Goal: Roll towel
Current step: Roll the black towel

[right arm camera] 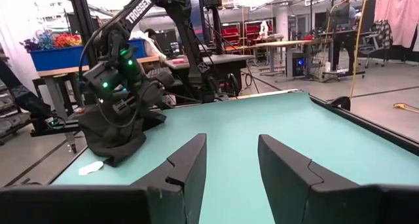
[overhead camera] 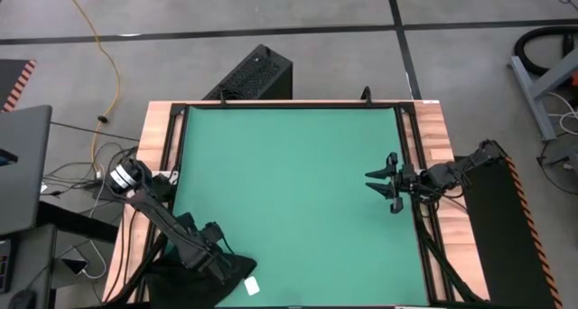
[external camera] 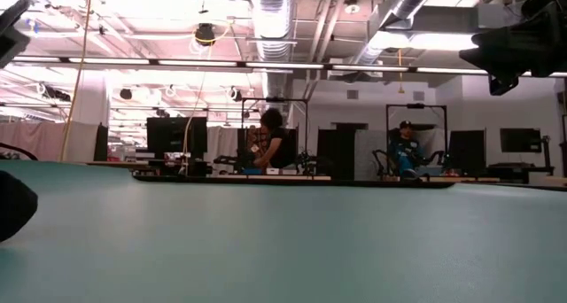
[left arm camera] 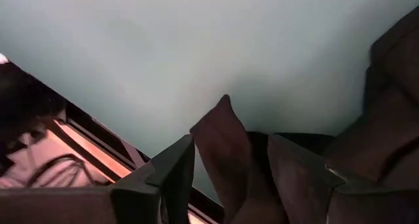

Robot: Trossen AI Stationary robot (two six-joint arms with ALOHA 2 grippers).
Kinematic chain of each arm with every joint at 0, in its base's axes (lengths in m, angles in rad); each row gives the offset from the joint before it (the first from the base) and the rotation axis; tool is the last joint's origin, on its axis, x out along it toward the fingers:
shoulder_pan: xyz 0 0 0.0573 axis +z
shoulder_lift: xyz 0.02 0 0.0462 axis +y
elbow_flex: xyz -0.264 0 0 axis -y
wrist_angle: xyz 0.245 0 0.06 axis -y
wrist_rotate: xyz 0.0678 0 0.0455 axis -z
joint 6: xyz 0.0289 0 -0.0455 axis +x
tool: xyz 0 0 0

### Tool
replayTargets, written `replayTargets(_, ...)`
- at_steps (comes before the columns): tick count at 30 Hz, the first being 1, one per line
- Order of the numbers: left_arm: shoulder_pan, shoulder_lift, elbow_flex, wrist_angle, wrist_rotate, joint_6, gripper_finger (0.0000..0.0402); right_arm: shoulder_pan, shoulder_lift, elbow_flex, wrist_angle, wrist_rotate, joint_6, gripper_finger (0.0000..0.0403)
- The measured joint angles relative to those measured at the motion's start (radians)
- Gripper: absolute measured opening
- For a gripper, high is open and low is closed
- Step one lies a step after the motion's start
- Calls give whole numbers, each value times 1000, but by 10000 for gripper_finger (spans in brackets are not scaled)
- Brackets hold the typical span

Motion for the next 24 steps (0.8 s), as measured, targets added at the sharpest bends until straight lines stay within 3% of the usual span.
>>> replayTargets(15,-27,43,-99,77,127,49,177,0,0,0,0,-1,1,161)
replayTargets(18,-27,43,-124,73,168,50,135,0,0,0,0,-1,1,161)
replayTargets(22,-45,43,-146,72,181,65,26,0,0,0,0,-1,1,161)
replayTargets(24,-51,43,-147,70,183,71,10,0,0,0,1,-1,3,161)
